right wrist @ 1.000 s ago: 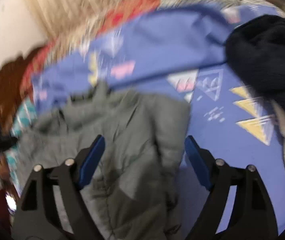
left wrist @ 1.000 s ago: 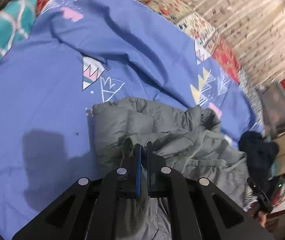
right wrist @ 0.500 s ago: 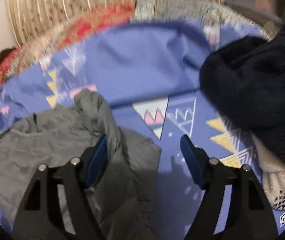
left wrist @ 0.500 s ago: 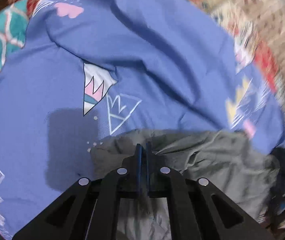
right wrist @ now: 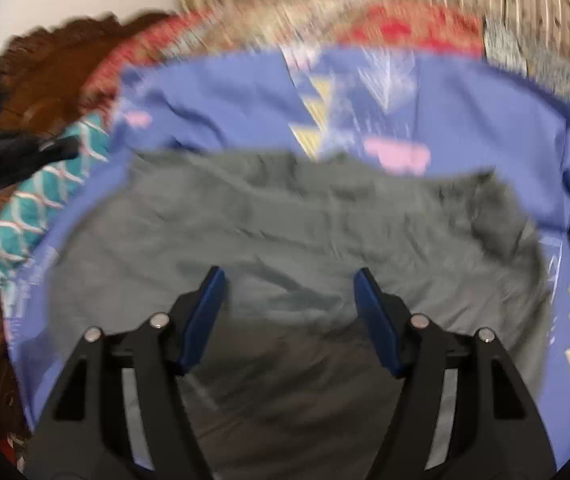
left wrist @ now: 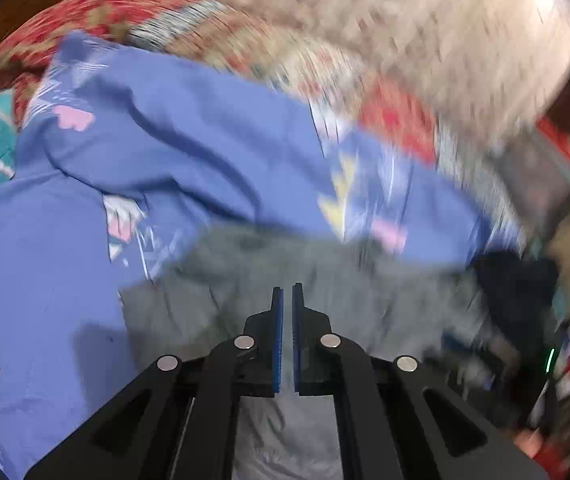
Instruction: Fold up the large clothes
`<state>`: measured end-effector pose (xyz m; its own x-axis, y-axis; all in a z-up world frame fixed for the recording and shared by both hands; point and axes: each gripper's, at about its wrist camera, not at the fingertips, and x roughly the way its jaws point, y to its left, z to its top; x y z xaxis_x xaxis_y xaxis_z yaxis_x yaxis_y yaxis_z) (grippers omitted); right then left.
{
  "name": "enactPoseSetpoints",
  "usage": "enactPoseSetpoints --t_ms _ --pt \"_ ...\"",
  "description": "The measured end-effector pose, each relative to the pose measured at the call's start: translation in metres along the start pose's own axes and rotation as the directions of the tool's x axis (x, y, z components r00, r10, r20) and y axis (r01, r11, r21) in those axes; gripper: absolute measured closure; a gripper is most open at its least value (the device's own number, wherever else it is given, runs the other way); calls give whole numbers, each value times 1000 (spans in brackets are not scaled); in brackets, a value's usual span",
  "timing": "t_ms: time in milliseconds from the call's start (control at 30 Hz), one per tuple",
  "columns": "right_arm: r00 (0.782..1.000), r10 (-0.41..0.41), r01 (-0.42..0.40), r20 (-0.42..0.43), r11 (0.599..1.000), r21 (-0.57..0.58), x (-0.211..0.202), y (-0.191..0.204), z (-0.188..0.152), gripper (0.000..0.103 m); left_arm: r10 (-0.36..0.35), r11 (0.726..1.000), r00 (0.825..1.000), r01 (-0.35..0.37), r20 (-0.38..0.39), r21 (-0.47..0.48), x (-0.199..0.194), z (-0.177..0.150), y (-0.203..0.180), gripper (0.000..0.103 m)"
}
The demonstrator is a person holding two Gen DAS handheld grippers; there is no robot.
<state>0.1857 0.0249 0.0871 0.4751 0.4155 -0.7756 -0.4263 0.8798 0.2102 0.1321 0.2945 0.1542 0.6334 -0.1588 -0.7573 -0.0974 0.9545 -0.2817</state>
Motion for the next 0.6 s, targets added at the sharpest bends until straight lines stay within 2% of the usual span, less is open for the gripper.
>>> enactPoseSetpoints --t_ms 67,133,200,233,300,367,400,433,500,567,600 --pt "999 27 -24 -25 992 123 16 -25 -4 39 68 997 997 -66 -43 47 28 -17 -2 76" --pt "996 78 -67 -38 968 242 29 -46 -9 40 145 988 985 -139 -96 67 61 -28 8 76" --pt "992 117 -99 -44 950 298 36 -56 -12 42 153 988 976 -146 -157 54 95 -36 21 76" --pt "992 116 -94 -54 949 301 38 -57 -11 42 153 988 976 -146 -156 56 99 -38 23 76" --pt "991 102 -75 -82 955 288 39 -56 -10 42 205 976 968 -192 -142 97 103 -37 15 76" --pt "990 101 -70 -101 958 276 27 -52 -9 41 233 968 961 -216 -150 125 94 -35 6 76" --pt "989 129 -101 -79 953 287 15 -54 -8 40 198 975 969 -179 -146 133 81 -34 2 76" --pt "985 174 -160 -19 940 300 -5 -59 -10 40 164 980 978 -146 -129 136 69 -32 0 76" --pt "977 193 -211 89 930 302 -45 -76 -16 24 112 983 993 -105 -44 149 27 -27 5 76" --pt "975 139 -185 171 939 290 -85 -98 -30 11 88 986 996 -88 7 142 -1 -22 23 76" --pt "977 117 -166 177 940 297 -94 -107 -35 8 84 989 996 -84 9 123 -10 -20 38 73"
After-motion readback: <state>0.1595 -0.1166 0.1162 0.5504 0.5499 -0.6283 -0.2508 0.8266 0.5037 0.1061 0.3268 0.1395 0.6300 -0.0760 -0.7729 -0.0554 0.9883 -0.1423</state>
